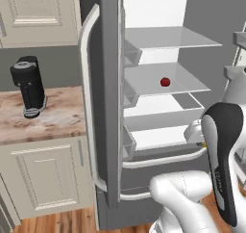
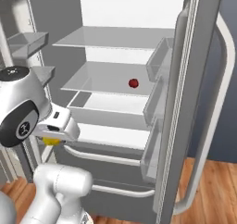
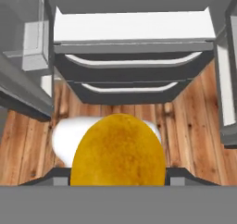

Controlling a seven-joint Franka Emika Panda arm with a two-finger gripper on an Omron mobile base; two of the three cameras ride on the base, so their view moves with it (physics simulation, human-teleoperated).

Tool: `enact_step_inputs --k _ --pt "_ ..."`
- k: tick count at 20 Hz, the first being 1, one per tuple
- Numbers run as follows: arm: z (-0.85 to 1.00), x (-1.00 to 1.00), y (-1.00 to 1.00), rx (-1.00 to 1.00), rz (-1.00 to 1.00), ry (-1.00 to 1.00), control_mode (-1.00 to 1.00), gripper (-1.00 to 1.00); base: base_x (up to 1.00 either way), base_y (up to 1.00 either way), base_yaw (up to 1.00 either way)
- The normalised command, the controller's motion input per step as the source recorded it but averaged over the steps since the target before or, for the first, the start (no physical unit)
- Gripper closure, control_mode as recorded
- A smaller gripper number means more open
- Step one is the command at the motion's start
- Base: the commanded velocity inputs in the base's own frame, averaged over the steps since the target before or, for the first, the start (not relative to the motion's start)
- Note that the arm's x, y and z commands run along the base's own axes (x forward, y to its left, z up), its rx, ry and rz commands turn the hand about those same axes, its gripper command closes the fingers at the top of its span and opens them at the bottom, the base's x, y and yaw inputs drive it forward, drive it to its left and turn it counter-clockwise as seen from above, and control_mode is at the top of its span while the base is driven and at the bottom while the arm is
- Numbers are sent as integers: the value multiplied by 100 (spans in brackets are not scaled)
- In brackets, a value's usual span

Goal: Place the cold items (mango and tomato) from the fridge in one tupperware on the dining counter. Place the warm items (kebab skewer and hot dog) in the stove area in another tupperware.

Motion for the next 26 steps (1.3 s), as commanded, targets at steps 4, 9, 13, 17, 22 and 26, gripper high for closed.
enact_step_inputs --k 4,9,13,17,22,26 --pt "0 0 0 0 0 0 100 100 -79 0 1" --pt "0 0 0 0 0 0 100 100 -29 1 40" --pt "0 0 0 0 0 0 100 100 -9 18 76" --pt "0 0 0 0 0 0 100 100 -68 8 75" --pt "0 0 0 0 0 0 100 100 -89 42 74" --pt "0 0 0 0 0 0 100 100 -23 47 71"
